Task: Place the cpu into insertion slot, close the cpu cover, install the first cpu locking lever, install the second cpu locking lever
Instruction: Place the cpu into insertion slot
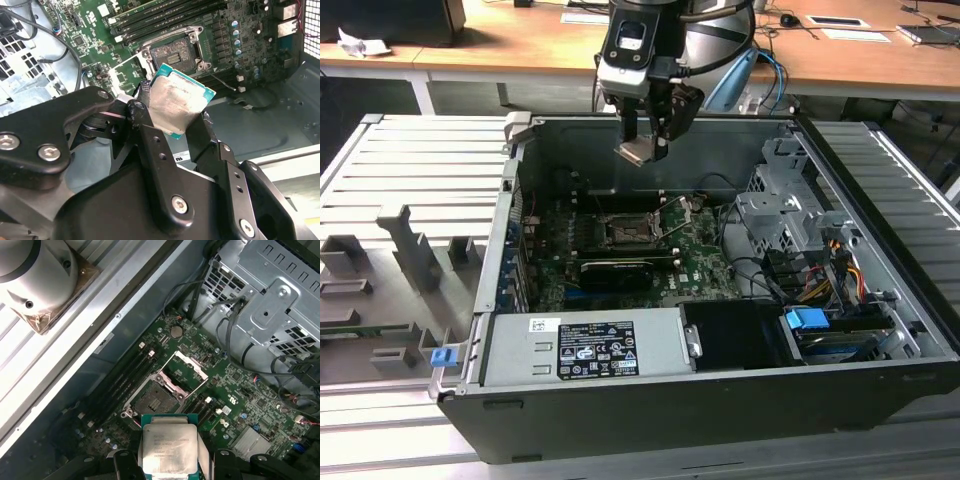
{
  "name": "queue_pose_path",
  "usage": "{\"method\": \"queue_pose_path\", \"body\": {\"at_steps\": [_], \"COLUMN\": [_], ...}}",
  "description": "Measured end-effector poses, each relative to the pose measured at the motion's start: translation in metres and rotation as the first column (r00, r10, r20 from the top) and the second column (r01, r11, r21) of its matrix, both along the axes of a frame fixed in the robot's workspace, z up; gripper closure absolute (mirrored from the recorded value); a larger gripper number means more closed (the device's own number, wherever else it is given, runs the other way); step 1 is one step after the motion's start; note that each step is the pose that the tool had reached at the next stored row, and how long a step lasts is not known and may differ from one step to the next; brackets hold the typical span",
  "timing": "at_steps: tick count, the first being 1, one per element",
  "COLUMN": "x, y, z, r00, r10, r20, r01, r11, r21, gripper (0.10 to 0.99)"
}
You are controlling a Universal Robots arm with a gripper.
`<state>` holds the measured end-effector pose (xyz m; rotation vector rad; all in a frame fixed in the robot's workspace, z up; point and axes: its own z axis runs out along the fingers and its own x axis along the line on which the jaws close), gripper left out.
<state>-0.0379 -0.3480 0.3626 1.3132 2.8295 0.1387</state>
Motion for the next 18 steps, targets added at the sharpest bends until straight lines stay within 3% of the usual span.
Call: {"method": "queue_pose_path", "body": {"at_steps": [18], "x": [0.0000], "y": [0.0000], "z": [-0.0009], "r00": [0.9966], "r10": [-0.083], "r20": [0.0000], "r01": [0.083], "r11": [0.9966], "r21": [0.000], "gripper": [0.557]}}
